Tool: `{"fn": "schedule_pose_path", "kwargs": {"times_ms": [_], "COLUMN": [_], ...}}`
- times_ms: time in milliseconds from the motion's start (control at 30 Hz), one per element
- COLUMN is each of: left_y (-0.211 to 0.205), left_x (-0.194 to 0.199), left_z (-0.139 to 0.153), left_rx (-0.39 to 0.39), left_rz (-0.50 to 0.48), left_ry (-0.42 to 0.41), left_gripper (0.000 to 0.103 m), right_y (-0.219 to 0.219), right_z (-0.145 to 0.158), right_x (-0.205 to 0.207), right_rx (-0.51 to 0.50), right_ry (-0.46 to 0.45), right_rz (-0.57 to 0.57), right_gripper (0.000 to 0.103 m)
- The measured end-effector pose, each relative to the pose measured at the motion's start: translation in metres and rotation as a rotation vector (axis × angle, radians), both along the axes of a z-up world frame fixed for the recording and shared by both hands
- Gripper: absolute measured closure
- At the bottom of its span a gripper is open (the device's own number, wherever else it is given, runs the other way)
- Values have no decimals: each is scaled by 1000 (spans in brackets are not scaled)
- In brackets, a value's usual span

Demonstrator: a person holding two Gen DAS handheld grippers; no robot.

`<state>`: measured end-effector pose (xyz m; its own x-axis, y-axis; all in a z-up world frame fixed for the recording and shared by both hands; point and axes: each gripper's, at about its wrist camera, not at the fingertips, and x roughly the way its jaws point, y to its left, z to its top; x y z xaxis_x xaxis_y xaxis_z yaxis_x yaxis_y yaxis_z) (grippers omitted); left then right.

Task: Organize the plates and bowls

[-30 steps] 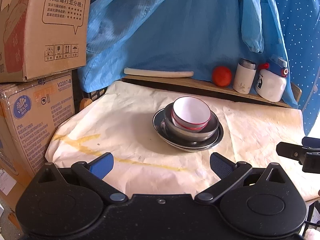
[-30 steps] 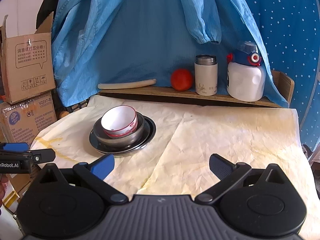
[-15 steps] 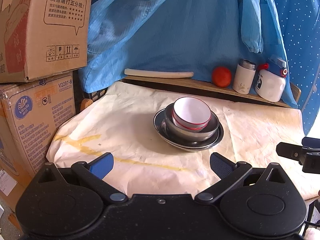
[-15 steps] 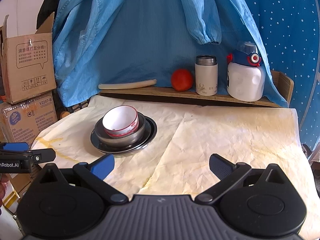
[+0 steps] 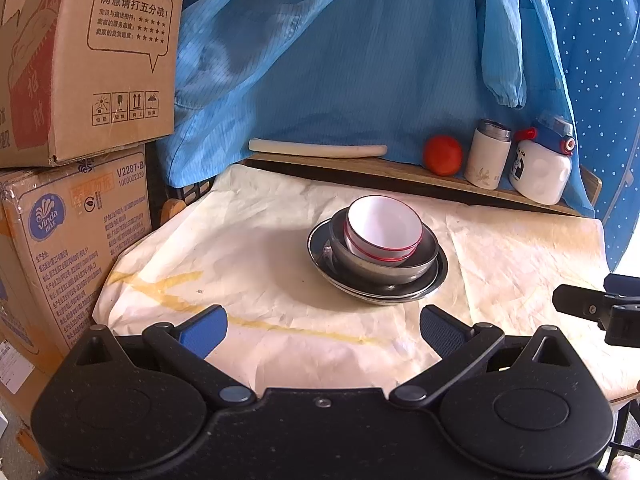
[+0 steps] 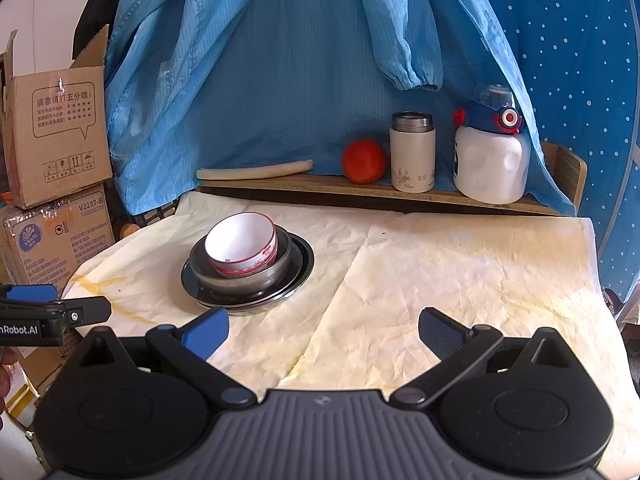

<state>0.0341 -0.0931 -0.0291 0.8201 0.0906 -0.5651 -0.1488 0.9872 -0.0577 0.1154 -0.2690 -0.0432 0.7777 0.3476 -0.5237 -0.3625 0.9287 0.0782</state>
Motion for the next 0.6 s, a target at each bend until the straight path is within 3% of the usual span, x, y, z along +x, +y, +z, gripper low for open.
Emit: {"fn": "schedule_pose_path", "kwargs": {"times_ms": [600], "left_y": [1], "left_x": [3], "left_z": [-1], "left_rx": [0], "left_rz": [-4], "left_ry": [5], "left_gripper": [1], "right_y": [2], "right_z": [-1], "right_x": [3], "right_rx": [1], "right_ry": [6], "right_rz": [3], "right_gripper": [0]}}
